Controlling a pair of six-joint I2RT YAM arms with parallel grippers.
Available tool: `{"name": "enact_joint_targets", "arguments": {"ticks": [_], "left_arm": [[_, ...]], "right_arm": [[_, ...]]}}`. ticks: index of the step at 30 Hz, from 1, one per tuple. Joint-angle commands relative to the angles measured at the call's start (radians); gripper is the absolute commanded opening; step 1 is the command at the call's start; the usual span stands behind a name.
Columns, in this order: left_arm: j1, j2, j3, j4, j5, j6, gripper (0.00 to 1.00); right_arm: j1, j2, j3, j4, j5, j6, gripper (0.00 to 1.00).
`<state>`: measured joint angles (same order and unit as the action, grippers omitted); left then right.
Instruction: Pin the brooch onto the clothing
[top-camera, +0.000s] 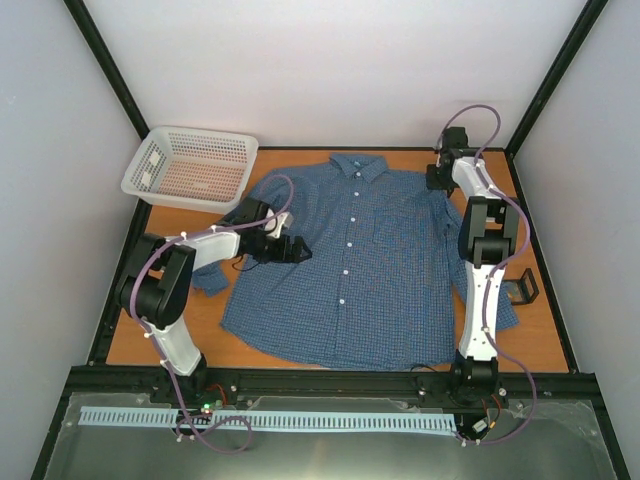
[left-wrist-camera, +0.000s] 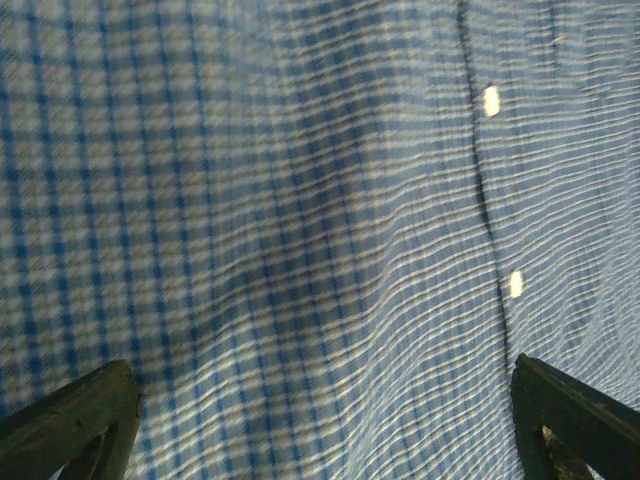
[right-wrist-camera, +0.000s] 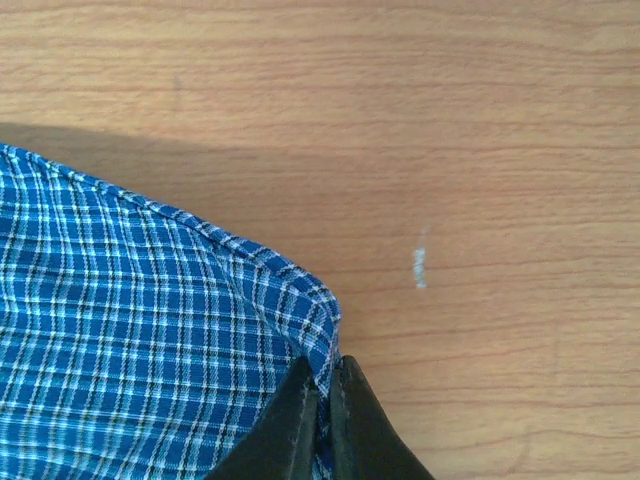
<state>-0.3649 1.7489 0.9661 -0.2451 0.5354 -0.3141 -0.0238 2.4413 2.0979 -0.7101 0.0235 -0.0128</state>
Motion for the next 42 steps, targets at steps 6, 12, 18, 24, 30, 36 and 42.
{"name": "enact_joint_targets", "arguments": {"ticks": [6, 12, 18, 24, 30, 36, 42], "left_arm": [[0.031, 0.015, -0.015, -0.016, -0.022, -0.014, 1.00], [0.030, 0.015, 0.004, -0.011, 0.025, -0.007, 1.00], [0.030, -0.039, 0.035, -0.003, 0.131, -0.009, 1.00], [0.030, -0.030, 0.162, 0.062, 0.109, -0.049, 1.00], [0.038, 0.178, 0.460, 0.107, -0.005, -0.068, 1.00], [0.071, 0.385, 0.660, 0.051, -0.039, -0.074, 0.99], [0.119, 0.445, 0.637, 0.023, -0.030, -0.086, 1.00]], "right_arm": [[-0.017, 0.108, 0.110, 0.128, 0.105, -0.100, 0.08], [-0.016, 0.202, 0.297, 0.008, 0.134, -0.085, 0.28], [-0.005, 0.105, 0.346, -0.171, 0.137, 0.003, 0.56], [0.034, -0.109, 0.108, -0.184, -0.076, 0.117, 0.74], [0.131, -0.369, -0.331, 0.033, -0.348, 0.198, 0.79], [0.159, -0.465, -0.577, 0.208, -0.482, 0.261, 0.81], [0.148, -0.406, -0.628, 0.267, -0.438, 0.274, 0.81]]}}
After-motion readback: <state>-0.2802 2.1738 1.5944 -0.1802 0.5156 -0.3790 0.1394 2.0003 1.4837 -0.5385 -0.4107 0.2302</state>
